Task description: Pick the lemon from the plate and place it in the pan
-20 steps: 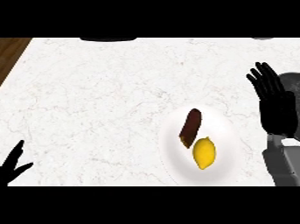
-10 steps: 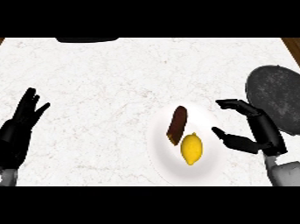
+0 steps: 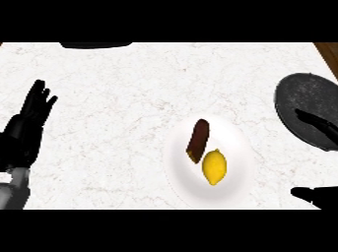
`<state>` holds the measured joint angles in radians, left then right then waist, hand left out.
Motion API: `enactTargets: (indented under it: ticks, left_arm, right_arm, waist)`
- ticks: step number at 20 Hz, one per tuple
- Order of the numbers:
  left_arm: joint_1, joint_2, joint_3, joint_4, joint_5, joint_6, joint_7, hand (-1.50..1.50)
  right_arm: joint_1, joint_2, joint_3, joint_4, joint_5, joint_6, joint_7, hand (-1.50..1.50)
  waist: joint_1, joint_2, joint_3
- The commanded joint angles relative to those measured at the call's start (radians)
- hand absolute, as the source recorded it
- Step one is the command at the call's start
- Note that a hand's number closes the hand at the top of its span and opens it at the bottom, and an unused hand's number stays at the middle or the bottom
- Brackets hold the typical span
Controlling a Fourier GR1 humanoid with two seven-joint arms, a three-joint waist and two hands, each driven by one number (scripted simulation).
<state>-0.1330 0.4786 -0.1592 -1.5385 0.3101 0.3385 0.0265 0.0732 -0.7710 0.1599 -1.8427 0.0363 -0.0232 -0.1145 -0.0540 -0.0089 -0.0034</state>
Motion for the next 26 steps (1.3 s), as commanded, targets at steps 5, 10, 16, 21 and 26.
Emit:
enactTargets:
  ticks: [5,10,16,21,26]
  left_arm:
    - [-0.080,-0.032,-0.001,0.074,-0.018,-0.026,-0.010,0.00]
    - [-0.050,-0.074,-0.020,0.067,-0.052,-0.039,-0.032,0.00]
    - [-0.080,-0.081,0.027,0.102,-0.063,-0.084,-0.019,0.00]
    - [-0.130,-0.078,0.063,0.146,-0.052,-0.116,-0.002,0.00]
    - [-0.126,-0.125,0.047,0.109,-0.116,-0.077,0.026,0.00]
  right_arm:
    - [-0.081,-0.236,-0.068,-0.342,-0.084,0.198,0.476,-1.50]
    - [-0.284,-0.208,-0.033,-0.348,-0.074,0.234,0.684,-1.50]
    - [-0.476,-0.065,0.052,-0.286,-0.111,0.315,0.822,-1.50]
    - [-0.502,0.077,0.188,-0.344,-0.101,0.305,0.903,-1.50]
    - [-0.476,0.172,0.278,-0.308,0.072,0.316,0.989,-1.50]
  waist:
    - [0.033,0.006,-0.001]
    - [0.066,0.010,0.002]
    - [0.066,0.010,0.002]
    - [0.060,0.010,0.003]
    - [0.056,0.009,0.003]
